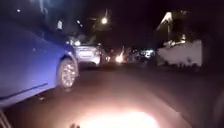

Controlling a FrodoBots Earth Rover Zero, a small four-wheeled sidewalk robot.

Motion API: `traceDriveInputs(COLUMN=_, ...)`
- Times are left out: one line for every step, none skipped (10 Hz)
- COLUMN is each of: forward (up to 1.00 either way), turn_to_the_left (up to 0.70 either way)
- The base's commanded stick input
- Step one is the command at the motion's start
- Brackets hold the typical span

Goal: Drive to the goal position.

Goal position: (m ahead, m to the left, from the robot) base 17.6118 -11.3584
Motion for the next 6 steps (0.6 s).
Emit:
traceDriveInputs(forward=1.0, turn_to_the_left=-0.27)
traceDriveInputs(forward=1.0, turn_to_the_left=-0.27)
traceDriveInputs(forward=1.0, turn_to_the_left=-0.2)
traceDriveInputs(forward=1.0, turn_to_the_left=0.0)
traceDriveInputs(forward=1.0, turn_to_the_left=0.0)
traceDriveInputs(forward=1.0, turn_to_the_left=0.0)
